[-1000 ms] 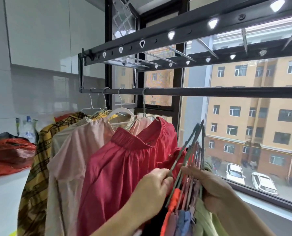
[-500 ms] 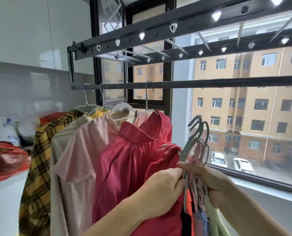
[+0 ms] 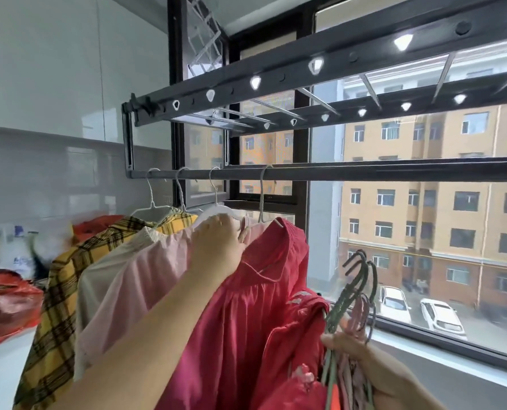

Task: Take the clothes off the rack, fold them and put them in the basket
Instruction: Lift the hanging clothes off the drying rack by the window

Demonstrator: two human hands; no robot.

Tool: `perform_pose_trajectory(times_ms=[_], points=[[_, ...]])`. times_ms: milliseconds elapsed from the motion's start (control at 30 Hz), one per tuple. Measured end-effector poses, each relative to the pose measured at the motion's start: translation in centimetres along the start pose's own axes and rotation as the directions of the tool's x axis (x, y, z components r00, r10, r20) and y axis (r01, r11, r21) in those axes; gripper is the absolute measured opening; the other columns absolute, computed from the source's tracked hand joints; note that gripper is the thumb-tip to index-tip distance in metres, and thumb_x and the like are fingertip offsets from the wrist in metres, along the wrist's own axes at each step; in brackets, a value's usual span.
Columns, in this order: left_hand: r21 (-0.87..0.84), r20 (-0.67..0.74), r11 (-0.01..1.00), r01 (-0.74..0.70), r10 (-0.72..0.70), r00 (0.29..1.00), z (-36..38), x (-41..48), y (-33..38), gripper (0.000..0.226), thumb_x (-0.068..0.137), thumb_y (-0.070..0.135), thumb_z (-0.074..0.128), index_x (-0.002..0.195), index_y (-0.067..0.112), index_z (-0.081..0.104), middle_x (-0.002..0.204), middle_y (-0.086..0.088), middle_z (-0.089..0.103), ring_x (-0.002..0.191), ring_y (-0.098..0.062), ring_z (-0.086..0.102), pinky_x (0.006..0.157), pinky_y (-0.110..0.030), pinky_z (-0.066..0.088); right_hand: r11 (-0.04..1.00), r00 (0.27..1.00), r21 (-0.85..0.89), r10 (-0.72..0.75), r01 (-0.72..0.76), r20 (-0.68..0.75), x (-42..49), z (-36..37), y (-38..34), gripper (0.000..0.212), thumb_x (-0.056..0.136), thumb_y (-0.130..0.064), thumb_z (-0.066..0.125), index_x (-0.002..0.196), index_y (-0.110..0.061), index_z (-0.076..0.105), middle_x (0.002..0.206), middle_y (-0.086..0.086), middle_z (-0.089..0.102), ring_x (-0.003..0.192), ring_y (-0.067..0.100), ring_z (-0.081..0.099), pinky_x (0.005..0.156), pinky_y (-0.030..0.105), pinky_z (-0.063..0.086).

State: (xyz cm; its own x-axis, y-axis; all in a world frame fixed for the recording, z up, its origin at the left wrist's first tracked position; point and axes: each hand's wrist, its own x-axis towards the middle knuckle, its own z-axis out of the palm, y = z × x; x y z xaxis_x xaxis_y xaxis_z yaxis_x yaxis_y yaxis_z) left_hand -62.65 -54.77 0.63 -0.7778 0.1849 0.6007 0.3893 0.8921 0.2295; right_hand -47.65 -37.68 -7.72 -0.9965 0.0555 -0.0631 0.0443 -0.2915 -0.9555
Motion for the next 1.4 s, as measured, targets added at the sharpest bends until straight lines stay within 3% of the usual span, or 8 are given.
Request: perform_pose_trajectory(times_ms=[133, 233, 333, 567, 700, 800, 1200, 1400], points=[[-0.427, 0.137, 0.892, 0.146, -0.096, 0.986, 0.1, 2.8, -3.3, 0.013, 0.084, -0.005, 0.054, 0.082, 0.0, 0.065, 0.067, -0.004, 0.06, 0.053, -0.012, 0.049, 0.048, -0.017, 0.044, 0.996, 0.994, 0.042, -0.075, 0.079, -0.085, 2.9, -0.2, -1.6, 0.038, 0.061, 0.013, 0.078, 0.074, -0.006, 0.047, 0.105, 0.011, 0.061, 0.063, 0.003, 0.053, 0.038, 0.025, 0.046], [-0.547, 0.04, 0.819, 0.172, -0.179, 0.983, -1.9, 4.1, -6.9, 0.012, 0.088, -0.001, 0.055, 0.084, 0.002, 0.066, 0.061, -0.003, 0.061, 0.047, -0.015, 0.052, 0.056, -0.028, 0.044, 0.993, 0.986, -0.049, -0.117, 0.112, -0.115, 5.7, -1.4, -2.2, 0.057, 0.027, -0.023, 0.096, 0.067, -0.008, 0.059, 0.06, 0.008, 0.068, 0.059, 0.012, 0.06, 0.059, 0.03, 0.048], [-0.6, -0.075, 0.793, 0.103, -0.183, 0.98, -4.1, 4.7, -8.0, 0.014, 0.091, -0.001, 0.053, 0.082, 0.006, 0.061, 0.062, -0.004, 0.06, 0.039, -0.007, 0.048, 0.049, -0.023, 0.041, 0.996, 0.995, -0.088, 0.003, -0.012, -0.102, 7.6, -2.0, -1.8, 0.098, 0.002, -0.041, 0.092, 0.088, 0.0, 0.068, 0.087, 0.022, 0.07, 0.086, 0.038, 0.065, 0.09, 0.056, 0.048], [-0.755, 0.312, 0.647, 0.107, 0.21, 0.926, 1.4, -3.8, -4.2, 0.017, 0.091, 0.0, 0.051, 0.085, 0.01, 0.063, 0.063, -0.002, 0.064, 0.044, -0.008, 0.054, 0.044, -0.012, 0.039, 0.998, 0.985, -0.057, -0.047, 0.038, -0.164, 10.4, 0.5, -2.0, 0.025, 0.068, -0.005, 0.073, 0.089, 0.003, 0.062, 0.071, 0.024, 0.063, 0.048, 0.028, 0.062, 0.045, 0.032, 0.054], [-0.834, 0.238, 0.551, 0.026, 0.317, 0.918, 6.2, -5.6, -2.6, 0.016, 0.09, 0.03, 0.05, 0.095, 0.031, 0.065, 0.084, 0.026, 0.066, 0.079, 0.016, 0.058, 0.075, -0.002, 0.039, 0.997, 0.975, -0.013, -0.083, 0.082, -0.207, 11.1, 4.0, -1.8, 0.01, 0.078, 0.002, 0.064, 0.088, 0.004, 0.06, 0.06, 0.022, 0.06, 0.04, 0.026, 0.059, 0.04, 0.03, 0.051], [-0.877, 0.238, 0.479, 0.025, 0.388, 0.891, 6.8, -5.2, -4.1, 0.036, 0.085, 0.043, 0.047, 0.11, 0.023, 0.064, 0.104, 0.01, 0.069, 0.098, 0.005, 0.06, 0.091, -0.014, 0.043, 0.997, 0.982, -0.072, -0.053, 0.04, -0.181, 10.7, 6.1, -1.3, 0.014, 0.079, 0.0, 0.066, 0.089, 0.008, 0.06, 0.057, 0.02, 0.062, 0.039, 0.024, 0.059, 0.039, 0.025, 0.049], [-0.541, 0.298, 0.776, -0.323, 0.536, 0.79, 6.1, -5.4, -6.2, 0.056, 0.094, 0.026, 0.044, 0.141, 0.004, 0.024, 0.119, -0.011, 0.061, 0.111, -0.028, 0.055, 0.09, -0.029, 0.037, 0.985, 0.978, -0.124, 0.095, -0.119, -0.183, 11.2, 10.1, 0.3, 0.026, 0.06, -0.017, 0.075, 0.075, 0.0, 0.062, 0.058, 0.016, 0.062, 0.04, 0.023, 0.058, 0.041, 0.028, 0.052], [-0.587, 0.306, 0.743, -0.32, 0.57, 0.763, 7.0, -6.2, -6.8, 0.07, 0.086, 0.044, 0.057, 0.14, 0.015, 0.025, 0.121, -0.004, 0.06, 0.114, -0.021, 0.055, 0.097, -0.031, 0.04, 0.994, 0.97, -0.076, 0.061, -0.08, -0.233, 11.6, 9.8, 1.4, 0.015, 0.071, 0.003, 0.067, 0.071, -0.005, 0.054, 0.052, 0.014, 0.055, 0.036, 0.022, 0.052, 0.039, 0.025, 0.048]])
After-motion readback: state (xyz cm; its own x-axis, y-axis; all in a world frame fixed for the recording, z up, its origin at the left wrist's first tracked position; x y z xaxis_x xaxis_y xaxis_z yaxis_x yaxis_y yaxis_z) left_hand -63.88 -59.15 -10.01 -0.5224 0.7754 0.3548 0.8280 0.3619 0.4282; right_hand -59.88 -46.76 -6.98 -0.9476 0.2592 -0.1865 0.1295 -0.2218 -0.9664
